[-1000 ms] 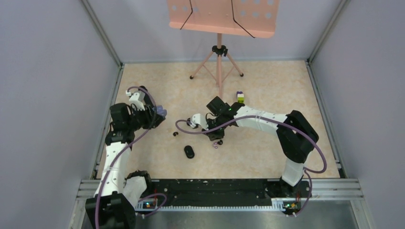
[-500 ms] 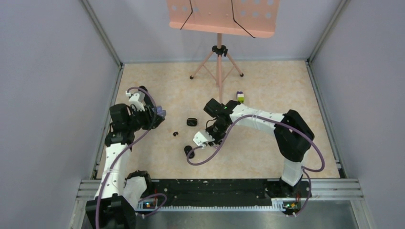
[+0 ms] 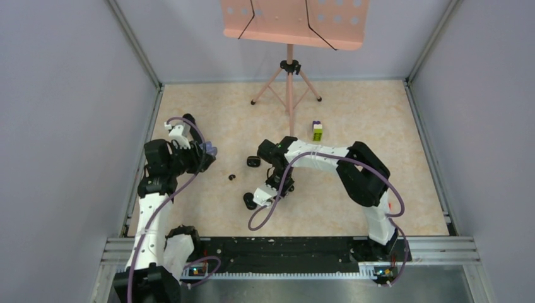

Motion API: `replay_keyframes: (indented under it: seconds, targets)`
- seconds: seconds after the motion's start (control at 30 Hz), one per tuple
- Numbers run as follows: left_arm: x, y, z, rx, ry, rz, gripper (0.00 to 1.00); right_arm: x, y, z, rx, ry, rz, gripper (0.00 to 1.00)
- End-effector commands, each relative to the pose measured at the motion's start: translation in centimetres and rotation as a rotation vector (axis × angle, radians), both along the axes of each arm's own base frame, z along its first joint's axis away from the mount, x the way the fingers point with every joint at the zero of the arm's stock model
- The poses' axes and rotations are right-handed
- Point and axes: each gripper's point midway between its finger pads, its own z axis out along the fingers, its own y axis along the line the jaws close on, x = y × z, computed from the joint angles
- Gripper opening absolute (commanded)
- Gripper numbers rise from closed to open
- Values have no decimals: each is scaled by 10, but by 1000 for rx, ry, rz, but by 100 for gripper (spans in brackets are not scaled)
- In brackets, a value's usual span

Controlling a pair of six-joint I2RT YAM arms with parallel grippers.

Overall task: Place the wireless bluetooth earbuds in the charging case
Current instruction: Move the right earbud to the center of the board.

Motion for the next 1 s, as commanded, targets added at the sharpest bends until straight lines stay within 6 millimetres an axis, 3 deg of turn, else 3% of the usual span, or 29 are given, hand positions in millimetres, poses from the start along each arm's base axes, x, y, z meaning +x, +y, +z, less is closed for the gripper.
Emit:
replay_keyframes:
  seconds: [0.0,0.17,0.4,0.97]
  targets:
    - [3,3,12,15,-52,12,0,0,1,12,-9,-21,68,21]
    - [3,3,11,7,-45,18,0,1,1,13,-14,-30,61,20]
    - [4,3,11,8,-45,20,0,6,16,35,40,-35,59,20]
    - [5,5,12,9,-44,37,0,8,2,14,3,-86,194,23]
